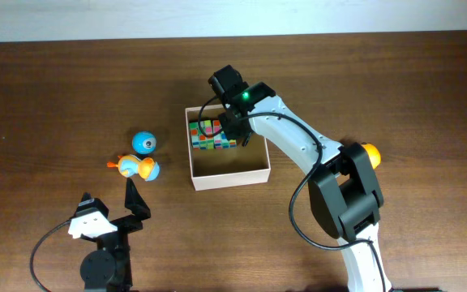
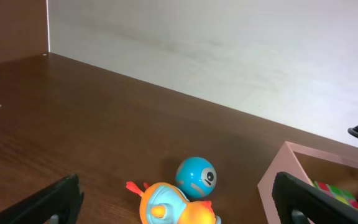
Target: Pack container
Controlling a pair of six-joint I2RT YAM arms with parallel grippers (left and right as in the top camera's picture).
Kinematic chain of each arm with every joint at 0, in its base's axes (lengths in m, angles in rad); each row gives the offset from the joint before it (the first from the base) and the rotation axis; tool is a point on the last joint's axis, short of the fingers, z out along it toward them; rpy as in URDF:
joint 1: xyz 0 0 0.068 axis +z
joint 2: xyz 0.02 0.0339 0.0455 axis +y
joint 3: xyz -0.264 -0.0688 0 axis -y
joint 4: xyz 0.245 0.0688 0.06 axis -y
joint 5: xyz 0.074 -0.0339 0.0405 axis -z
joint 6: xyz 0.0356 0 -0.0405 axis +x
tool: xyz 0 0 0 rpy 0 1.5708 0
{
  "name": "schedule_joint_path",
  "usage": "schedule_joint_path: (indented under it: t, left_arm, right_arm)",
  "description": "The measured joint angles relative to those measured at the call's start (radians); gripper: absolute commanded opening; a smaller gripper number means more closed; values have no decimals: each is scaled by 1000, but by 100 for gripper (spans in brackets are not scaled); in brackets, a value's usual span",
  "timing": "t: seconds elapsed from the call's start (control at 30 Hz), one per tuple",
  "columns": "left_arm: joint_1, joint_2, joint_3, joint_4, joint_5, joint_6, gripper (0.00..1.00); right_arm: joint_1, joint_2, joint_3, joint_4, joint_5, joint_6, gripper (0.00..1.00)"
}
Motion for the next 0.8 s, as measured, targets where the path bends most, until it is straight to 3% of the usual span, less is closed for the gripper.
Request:
schedule_joint_path:
  t: [0.8]
  left_arm:
    - [0, 0, 0, 0, 0, 0, 99]
  right_arm:
    - [0, 0, 0, 27, -69, -147, 16]
